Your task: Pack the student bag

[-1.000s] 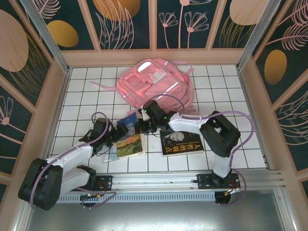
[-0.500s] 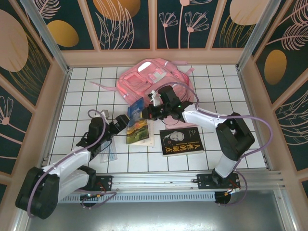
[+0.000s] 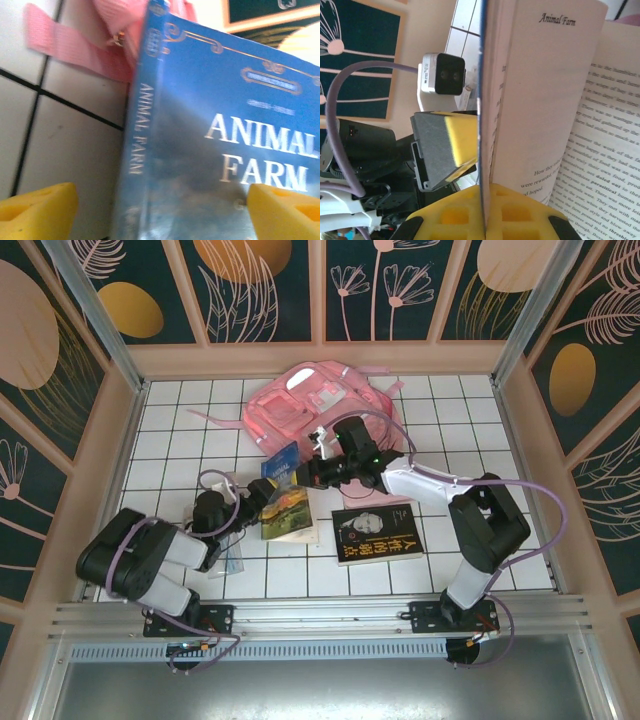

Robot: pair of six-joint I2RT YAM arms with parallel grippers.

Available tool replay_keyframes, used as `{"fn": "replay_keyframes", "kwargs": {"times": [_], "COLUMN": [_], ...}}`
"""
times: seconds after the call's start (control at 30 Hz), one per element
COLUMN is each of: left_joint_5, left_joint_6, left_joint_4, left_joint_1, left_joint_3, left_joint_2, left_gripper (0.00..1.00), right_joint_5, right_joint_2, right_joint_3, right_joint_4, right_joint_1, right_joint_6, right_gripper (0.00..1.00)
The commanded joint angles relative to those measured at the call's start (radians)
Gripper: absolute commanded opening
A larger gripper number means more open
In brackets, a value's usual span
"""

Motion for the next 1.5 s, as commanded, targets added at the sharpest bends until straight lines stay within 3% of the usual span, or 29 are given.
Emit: {"fn": "replay_keyframes", "kwargs": {"times": [0.0,0.13,0.2,0.27,0.37,0.4,0.47,0.53,0.63,0.67,0.77,0.93,1.07,1.23,1.47], "left_joint_5": [0.109,0.137,0.143,0.147,0.140,0.132,0.114,0.083,-0.015,-0.060,-0.237,-0.457,-0.538,-0.539,-0.657], "left_joint_6": [-0.111,-0.164,-0.171,-0.164,-0.116,-0.094,-0.052,0.012,0.142,0.179,0.212,0.086,-0.020,-0.071,-0.064], "left_joint_4": [0.364,0.468,0.472,0.435,0.289,0.238,0.101,-0.103,-0.492,-0.593,-0.788,-0.677,-0.452,-0.276,-0.165], "left_joint_1": [0.000,0.000,0.000,0.001,0.000,0.000,0.000,0.000,0.000,0.000,0.000,0.001,0.001,-0.016,-0.074], "left_joint_3": [0.012,0.026,0.026,0.025,0.029,0.034,0.044,0.081,0.187,0.223,0.298,0.298,0.300,0.362,0.362], "left_joint_2": [0.092,0.194,0.206,0.194,0.121,0.087,-0.007,-0.141,-0.364,-0.424,-0.560,-0.549,-0.428,-0.279,-0.240], "left_gripper": [0.79,0.56,0.36,0.13,0.00,0.00,0.00,0.00,0.00,0.00,0.00,0.00,0.00,0.00,0.00], "right_joint_5": [-0.062,-0.076,-0.073,-0.059,-0.027,-0.011,0.032,0.121,0.285,0.326,0.359,0.300,0.306,0.306,0.269], "right_joint_2": [-0.017,0.019,0.026,0.026,0.020,0.015,0.003,-0.025,-0.089,-0.109,-0.153,-0.167,-0.180,-0.152,-0.049], "right_joint_3": [-0.070,-0.124,-0.133,-0.135,-0.122,-0.114,-0.091,-0.057,-0.033,-0.031,-0.024,-0.043,-0.091,-0.170,-0.161], "right_joint_4": [0.186,0.237,0.232,0.212,0.158,0.129,0.050,-0.062,-0.173,-0.190,-0.202,-0.079,0.122,0.454,0.575], "right_joint_1": [-0.023,-0.048,-0.055,-0.060,-0.069,-0.073,-0.079,-0.084,-0.089,-0.090,-0.090,-0.055,-0.010,0.012,0.042], "right_joint_6": [0.055,0.084,0.082,0.071,0.050,0.040,0.016,-0.014,-0.028,-0.027,-0.004,0.115,0.246,0.465,0.568], "right_gripper": [0.00,0.00,0.00,0.00,0.00,0.01,0.21,0.56,0.83,0.97,0.99,0.99,0.99,0.99,0.99]}}
